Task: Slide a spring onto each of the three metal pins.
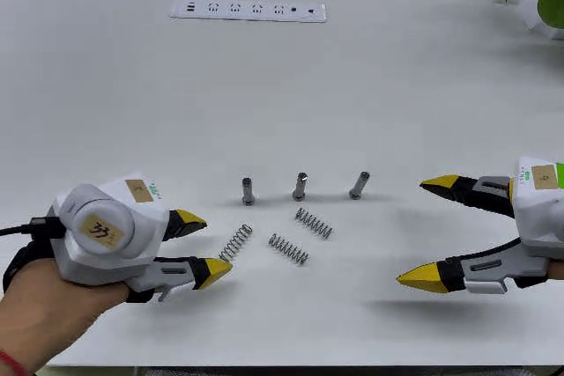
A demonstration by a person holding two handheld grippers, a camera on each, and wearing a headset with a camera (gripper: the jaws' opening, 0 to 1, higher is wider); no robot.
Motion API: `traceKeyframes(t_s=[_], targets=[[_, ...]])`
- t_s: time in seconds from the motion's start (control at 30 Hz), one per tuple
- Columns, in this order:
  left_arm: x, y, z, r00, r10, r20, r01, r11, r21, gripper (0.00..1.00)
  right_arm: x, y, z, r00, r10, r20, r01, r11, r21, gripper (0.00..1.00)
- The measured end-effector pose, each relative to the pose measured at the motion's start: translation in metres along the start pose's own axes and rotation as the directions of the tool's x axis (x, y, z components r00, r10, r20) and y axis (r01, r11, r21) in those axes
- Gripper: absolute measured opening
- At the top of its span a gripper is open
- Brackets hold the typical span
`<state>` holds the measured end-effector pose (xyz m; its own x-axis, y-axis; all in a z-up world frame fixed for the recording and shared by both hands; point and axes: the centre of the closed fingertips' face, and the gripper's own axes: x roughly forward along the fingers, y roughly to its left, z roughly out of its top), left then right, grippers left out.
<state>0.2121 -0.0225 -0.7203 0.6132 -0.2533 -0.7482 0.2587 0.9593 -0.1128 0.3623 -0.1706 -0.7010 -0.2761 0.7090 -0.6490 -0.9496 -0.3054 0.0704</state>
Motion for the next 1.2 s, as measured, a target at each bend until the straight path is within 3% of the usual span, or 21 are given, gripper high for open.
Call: traceKeyframes(t_s=[0.17,0.3,0.5,1.2], targets=[[0.009,-0.002,-0.005,0.9990,-0.007,-0.043,0.005,0.999,-0.035,0.27,0.000,0.001,-0.002,1.0000,0.003,0.002,-0.003,1.000,0.000,0.82],[0.013,0.005,-0.013,0.9971,-0.004,-0.076,0.000,0.999,-0.051,0.25,-0.001,0.001,-0.002,1.0000,0.007,0.006,-0.007,1.000,-0.006,0.82],[0.019,0.005,-0.017,0.9918,0.008,-0.128,-0.014,0.999,-0.043,0.20,-0.004,0.002,-0.001,0.9999,0.011,0.007,-0.011,1.000,-0.009,0.83],[0.026,0.005,-0.019,0.9851,0.017,-0.171,-0.022,0.999,-0.028,0.12,-0.003,0.002,-0.005,1.0000,0.001,0.004,-0.001,1.000,-0.007,0.81]])
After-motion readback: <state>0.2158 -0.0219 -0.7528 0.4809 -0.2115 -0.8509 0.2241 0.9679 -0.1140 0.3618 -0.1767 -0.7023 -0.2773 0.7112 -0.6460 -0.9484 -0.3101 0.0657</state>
